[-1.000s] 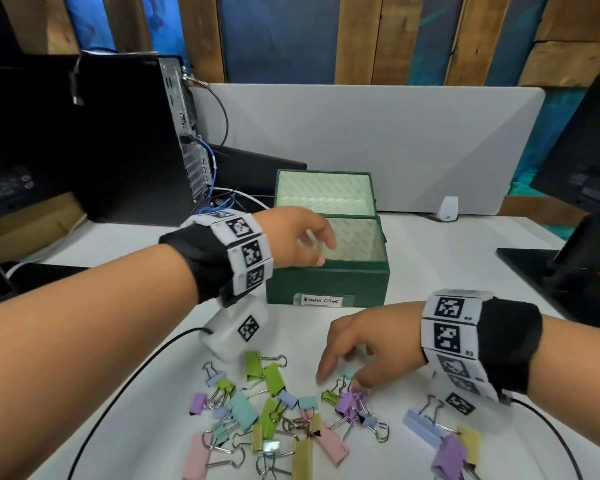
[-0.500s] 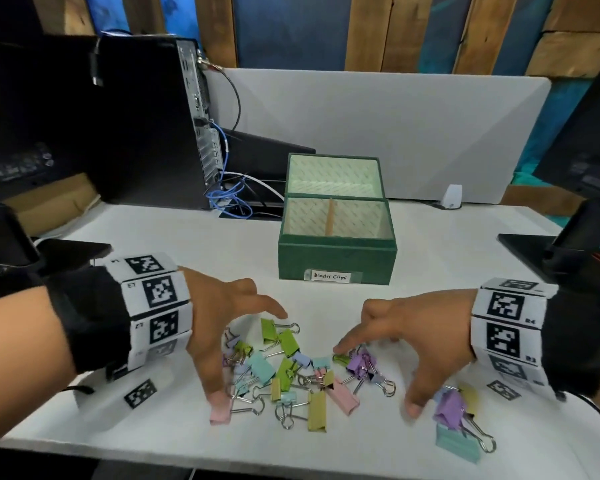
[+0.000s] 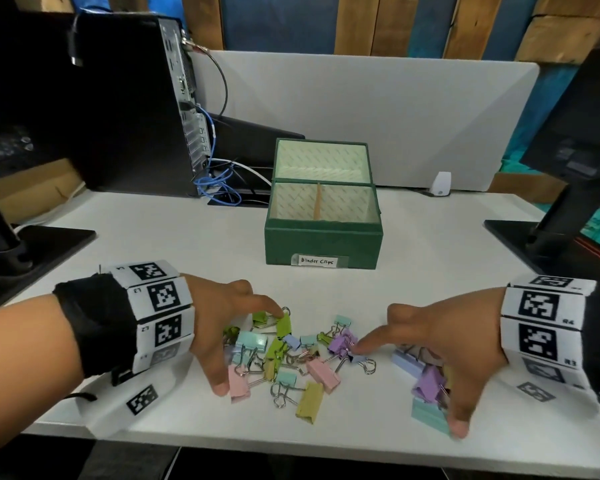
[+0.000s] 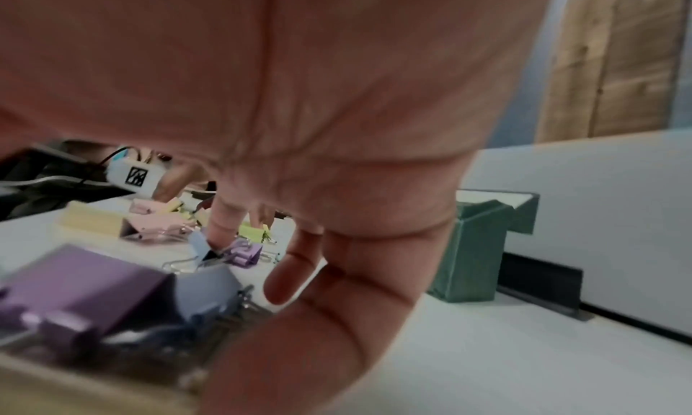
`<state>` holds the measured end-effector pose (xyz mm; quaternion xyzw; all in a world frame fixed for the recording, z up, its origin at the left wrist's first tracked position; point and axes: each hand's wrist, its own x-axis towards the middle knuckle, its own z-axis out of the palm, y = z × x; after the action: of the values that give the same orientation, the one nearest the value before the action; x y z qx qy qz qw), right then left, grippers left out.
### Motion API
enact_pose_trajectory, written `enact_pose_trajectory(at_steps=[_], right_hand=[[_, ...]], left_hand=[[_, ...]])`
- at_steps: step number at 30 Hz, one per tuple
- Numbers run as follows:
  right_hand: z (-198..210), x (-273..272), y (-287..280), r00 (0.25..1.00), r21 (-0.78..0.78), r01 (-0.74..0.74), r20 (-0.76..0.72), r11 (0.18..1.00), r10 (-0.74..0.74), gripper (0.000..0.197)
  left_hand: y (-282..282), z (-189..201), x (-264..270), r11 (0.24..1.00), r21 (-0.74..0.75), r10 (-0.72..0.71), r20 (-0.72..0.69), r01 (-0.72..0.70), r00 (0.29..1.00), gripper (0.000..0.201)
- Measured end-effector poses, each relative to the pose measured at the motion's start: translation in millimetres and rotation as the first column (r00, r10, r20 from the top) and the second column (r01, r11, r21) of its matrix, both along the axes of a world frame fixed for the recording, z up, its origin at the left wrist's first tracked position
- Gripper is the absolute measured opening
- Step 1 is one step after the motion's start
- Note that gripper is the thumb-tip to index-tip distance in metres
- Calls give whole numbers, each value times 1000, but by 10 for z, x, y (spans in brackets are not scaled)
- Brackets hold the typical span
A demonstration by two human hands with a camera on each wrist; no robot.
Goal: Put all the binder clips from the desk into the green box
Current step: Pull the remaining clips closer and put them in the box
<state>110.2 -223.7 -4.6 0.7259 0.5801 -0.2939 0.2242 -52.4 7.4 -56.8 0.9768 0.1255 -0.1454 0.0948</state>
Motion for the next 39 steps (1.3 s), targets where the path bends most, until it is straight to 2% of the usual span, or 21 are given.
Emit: enact_pose_trajectory(at_steps=[1,2,4,6,14,18,21,23,26,29,32,35,39], right_hand=[[-17,3,6,1000,22,14,-15,1000,-14,102],[-30,17,23,999,46,35,-39,998,-33,101],[-60,53,93,994,94,74,-88,993,-65,94],[-91,78,182,990,150,101,-110,983,-85,87],[-168,261,551,985,333,170,-95,927,-146,74],[-137,373,574,984,380,176,-39,908,-175,71],[-128,422,521,985,420,165,-27,892,-170,62],[-133,430,473,984,408,175,-37,896,-175,59],[-124,401,434,983,346,176,-19,922,-181,67],[-121,361,439,983,320,161,32,934,-180,75],[-154,346,440,985,333,149,36,931,-171,75],[-164,350,426,984,336,148,45,930,-173,73],[-171,384,417,980,327,173,40,929,-197,70]], left_hand=[[-73,35,-1,1000,-5,-4,33,4,999,67],[-120,78,28,1000,20,-19,-2,19,1000,72],[-195,207,114,994,79,-58,-161,71,985,97],[-244,281,217,990,119,-48,-215,75,976,102],[-211,276,459,990,141,15,-141,5,990,85],[-112,346,479,988,157,24,-130,-3,991,84],[-127,423,397,983,184,-5,-97,23,995,82],[-196,491,338,981,169,-82,-54,90,995,78],[-419,611,283,980,32,-198,-7,198,980,70],[-673,633,284,957,-19,-289,-45,288,956,76],[-847,499,318,946,64,-308,-134,318,942,90],[-899,347,344,931,162,-313,-115,328,943,90],[-806,317,408,948,164,-258,-105,273,960,89]])
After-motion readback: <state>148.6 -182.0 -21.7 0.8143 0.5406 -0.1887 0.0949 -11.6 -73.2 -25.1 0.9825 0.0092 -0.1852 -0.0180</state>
